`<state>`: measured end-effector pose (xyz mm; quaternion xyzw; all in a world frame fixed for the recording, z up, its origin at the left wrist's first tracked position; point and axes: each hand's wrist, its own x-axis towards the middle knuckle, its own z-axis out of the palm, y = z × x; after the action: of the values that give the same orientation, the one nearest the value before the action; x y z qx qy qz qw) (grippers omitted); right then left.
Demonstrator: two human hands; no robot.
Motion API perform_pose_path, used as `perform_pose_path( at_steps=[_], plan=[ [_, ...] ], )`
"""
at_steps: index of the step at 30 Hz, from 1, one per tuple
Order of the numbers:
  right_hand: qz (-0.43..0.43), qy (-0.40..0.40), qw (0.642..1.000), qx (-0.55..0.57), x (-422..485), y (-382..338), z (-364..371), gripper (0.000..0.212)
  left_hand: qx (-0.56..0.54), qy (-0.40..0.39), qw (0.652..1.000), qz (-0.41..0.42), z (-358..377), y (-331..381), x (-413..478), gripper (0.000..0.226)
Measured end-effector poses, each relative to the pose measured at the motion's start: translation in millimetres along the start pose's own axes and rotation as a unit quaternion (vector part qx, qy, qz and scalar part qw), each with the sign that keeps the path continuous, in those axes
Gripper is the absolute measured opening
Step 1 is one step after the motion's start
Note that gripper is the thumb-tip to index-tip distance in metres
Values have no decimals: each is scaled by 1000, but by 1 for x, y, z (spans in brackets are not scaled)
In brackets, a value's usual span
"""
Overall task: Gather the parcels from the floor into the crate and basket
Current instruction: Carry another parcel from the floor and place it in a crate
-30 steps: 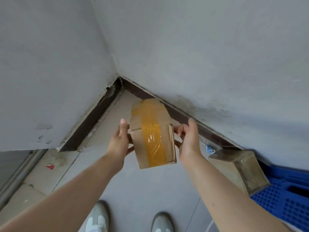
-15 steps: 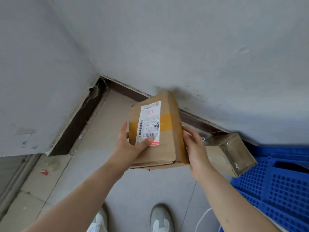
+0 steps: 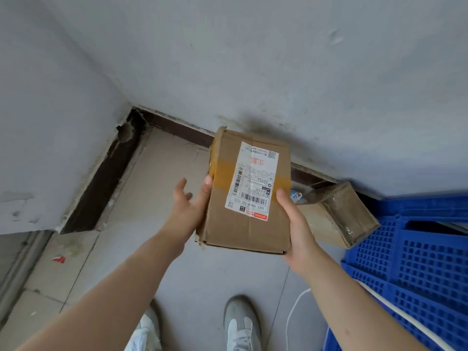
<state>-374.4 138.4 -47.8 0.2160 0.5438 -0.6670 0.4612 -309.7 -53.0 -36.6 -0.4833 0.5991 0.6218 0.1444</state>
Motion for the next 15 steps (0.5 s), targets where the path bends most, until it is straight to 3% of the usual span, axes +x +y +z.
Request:
perform_pose_path(
  at_steps=[3, 5, 9, 12, 15],
  plan=[
    [-9, 10, 1000, 6, 4, 5, -3, 51, -18, -32, 999, -3, 4, -1, -3, 100],
    [-25, 30, 999, -21, 9, 9, -4, 54, -21, -13, 1000, 17, 8, -3, -3, 91],
    [-64, 115, 984, -124, 22, 23, -4, 30, 51, 21, 997, 52, 12, -20, 12, 67],
    [-54, 136, 982, -123, 32, 41, -7, 34, 72, -16, 996, 56, 23, -32, 21, 45],
    [-55, 170, 977, -116, 40, 61, -16, 33, 104, -43, 992, 62, 34, -45, 28, 42]
  ],
)
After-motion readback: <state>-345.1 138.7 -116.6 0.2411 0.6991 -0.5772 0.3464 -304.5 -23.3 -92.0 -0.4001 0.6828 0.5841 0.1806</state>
